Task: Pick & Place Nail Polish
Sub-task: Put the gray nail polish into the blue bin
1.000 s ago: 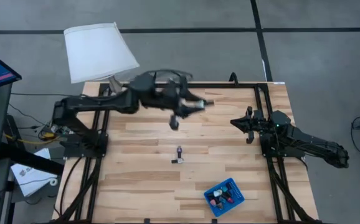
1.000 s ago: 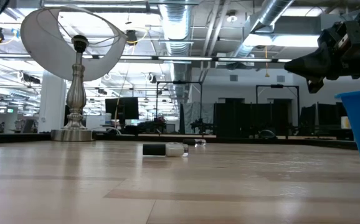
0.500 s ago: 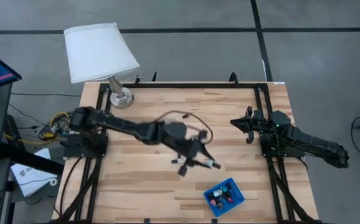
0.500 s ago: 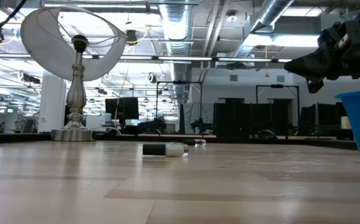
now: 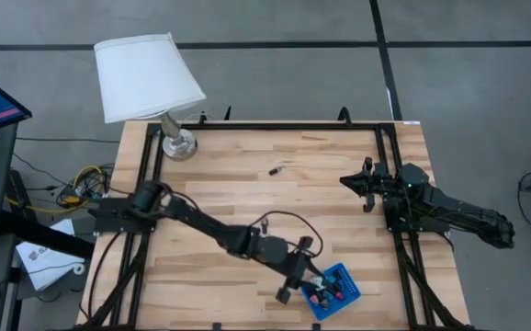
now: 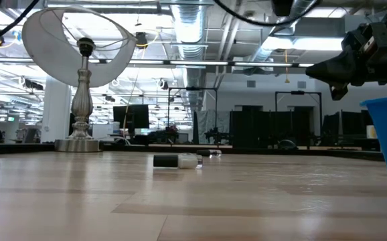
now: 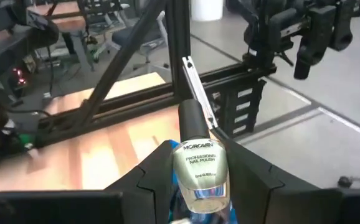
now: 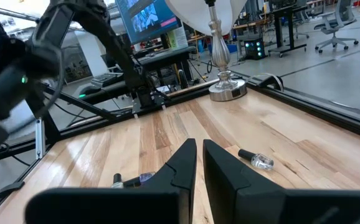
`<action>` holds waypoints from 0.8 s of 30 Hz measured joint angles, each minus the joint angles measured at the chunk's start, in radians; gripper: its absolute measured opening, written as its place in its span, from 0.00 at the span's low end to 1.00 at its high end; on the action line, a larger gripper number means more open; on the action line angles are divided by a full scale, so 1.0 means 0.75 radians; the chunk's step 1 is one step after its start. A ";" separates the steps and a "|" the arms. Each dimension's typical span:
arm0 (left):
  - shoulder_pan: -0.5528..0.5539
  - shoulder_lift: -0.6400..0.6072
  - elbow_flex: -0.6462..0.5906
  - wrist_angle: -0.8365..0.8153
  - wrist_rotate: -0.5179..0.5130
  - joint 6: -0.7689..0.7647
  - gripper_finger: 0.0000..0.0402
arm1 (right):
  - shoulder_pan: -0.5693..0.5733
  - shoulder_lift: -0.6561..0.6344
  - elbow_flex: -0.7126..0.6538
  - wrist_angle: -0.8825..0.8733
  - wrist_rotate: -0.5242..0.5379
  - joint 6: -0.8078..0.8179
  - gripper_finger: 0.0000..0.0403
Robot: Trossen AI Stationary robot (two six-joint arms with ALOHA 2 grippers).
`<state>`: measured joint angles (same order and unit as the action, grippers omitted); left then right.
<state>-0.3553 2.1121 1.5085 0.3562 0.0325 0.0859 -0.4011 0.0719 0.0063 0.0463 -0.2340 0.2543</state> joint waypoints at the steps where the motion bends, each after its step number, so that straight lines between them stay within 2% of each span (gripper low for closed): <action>1: -0.005 0.022 0.000 0.036 -0.002 -0.013 0.28 | 0.001 0.000 0.000 0.000 0.000 0.000 0.05; 15: -0.044 0.263 0.001 0.105 -0.010 -0.022 0.28 | 0.000 0.000 0.000 0.000 0.000 0.000 0.05; 24: -0.082 0.294 0.000 0.113 -0.058 -0.022 0.29 | 0.000 -0.001 0.000 0.000 0.000 0.000 0.05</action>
<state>-0.4169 2.3323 1.5085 0.4408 -0.0111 0.0694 -0.4011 0.0715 0.0063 0.0463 -0.2343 0.2544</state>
